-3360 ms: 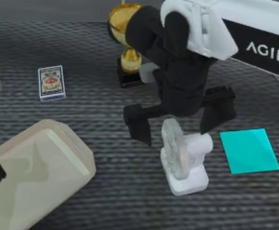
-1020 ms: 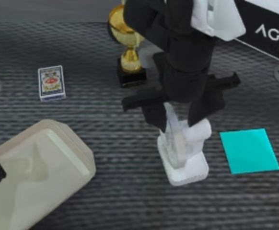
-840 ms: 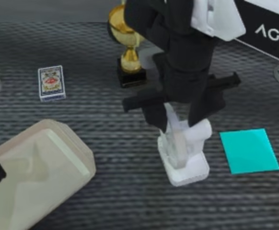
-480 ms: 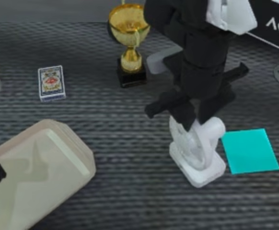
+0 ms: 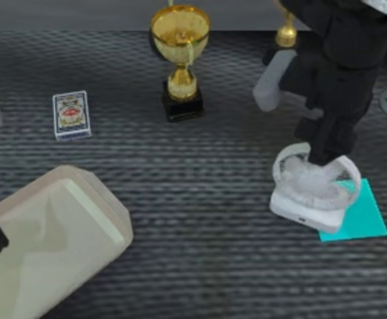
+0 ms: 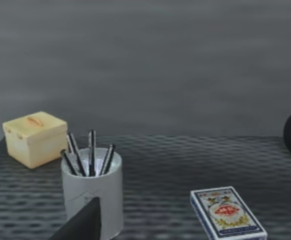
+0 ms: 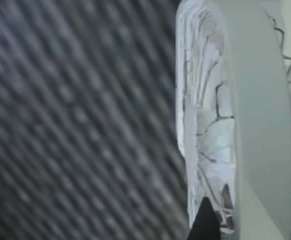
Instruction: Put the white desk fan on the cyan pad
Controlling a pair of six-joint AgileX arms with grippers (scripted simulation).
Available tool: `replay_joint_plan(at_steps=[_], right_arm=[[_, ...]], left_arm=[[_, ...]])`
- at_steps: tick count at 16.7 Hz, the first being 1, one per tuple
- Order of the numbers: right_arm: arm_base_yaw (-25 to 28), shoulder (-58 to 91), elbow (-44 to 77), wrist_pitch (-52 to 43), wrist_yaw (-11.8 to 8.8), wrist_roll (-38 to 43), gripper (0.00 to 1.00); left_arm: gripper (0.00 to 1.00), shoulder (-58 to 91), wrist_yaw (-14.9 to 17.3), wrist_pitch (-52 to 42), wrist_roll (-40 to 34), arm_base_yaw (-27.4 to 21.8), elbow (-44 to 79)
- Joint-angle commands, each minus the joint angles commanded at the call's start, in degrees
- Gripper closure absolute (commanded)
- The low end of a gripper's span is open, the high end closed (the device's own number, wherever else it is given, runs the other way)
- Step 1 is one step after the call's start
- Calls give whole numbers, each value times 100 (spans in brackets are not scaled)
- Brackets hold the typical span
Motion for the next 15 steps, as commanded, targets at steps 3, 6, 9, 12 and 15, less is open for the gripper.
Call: replay_joint_plan(at_steps=[3,6,9,12,15], right_arm=[[-432,-239,-266,61,-17,-1684,100],[-797,-452,-505,121,-35,-2963,100],[-1041,-593,-657,160,-50,-3705,100],[-1110,-633,-699,172,-55,-3901,100],[-1081,-609,-681,168,-53,-3885,100]], left_arm=[[0,0,0,0,0,0,0],[0,0,0,0,0,0,0],[0,0,0,0,0,0,0],[0,0,0,0,0,0,0],[0,0,0,0,0,0,0]])
